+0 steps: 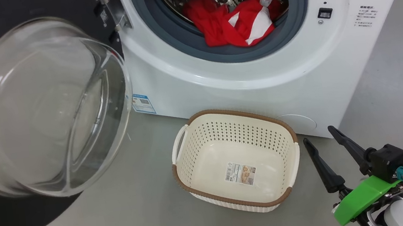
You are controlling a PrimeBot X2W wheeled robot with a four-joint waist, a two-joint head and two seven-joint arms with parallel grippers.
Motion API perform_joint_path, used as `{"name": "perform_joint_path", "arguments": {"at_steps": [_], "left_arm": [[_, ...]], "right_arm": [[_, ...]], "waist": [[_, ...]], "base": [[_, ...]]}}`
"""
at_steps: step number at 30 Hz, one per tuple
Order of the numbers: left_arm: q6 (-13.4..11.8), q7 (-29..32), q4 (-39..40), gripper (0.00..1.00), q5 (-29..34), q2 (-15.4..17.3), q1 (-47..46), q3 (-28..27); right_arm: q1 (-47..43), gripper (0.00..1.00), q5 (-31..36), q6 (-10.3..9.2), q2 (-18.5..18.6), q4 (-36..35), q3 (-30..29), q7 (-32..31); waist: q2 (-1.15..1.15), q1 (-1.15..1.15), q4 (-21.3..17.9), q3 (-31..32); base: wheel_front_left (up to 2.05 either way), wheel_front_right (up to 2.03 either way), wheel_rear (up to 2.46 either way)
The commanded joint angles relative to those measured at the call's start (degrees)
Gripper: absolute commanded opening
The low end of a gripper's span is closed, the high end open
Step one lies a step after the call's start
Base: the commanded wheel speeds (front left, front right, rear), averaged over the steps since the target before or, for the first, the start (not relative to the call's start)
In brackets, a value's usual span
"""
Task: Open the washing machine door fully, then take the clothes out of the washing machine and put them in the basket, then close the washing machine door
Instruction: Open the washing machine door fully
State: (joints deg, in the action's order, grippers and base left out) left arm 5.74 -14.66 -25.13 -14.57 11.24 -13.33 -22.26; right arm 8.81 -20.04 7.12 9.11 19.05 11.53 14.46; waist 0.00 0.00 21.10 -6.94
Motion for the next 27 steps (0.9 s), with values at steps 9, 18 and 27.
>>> {"name": "perform_joint_path", "arguments": {"at_steps": [9,18,27], "left_arm": [[0.9,-0.3,-4.9,0.0,2.3,5.7,-7.1,-7.4],[1.3,-0.3,-9.9,0.0,4.5,8.3,-10.5,-9.9],[1.5,-0.3,-13.9,0.0,6.5,10.3,-12.9,-11.5]], "right_arm": [[2.7,1.0,0.7,0.36,1.0,-1.3,1.0,0.5],[3.4,1.0,0.9,0.36,1.0,-1.2,1.4,0.5],[3.7,1.0,1.0,0.36,1.5,-1.1,1.7,0.5]], "waist": [[0.0,0.0,-1.0,-2.3],[0.0,0.0,-1.5,-3.2],[0.0,0.0,-2.1,-3.8]], "base": [[0.0,0.0,0.0],[0.0,0.0,0.0],[0.0,0.0,0.0]]}}
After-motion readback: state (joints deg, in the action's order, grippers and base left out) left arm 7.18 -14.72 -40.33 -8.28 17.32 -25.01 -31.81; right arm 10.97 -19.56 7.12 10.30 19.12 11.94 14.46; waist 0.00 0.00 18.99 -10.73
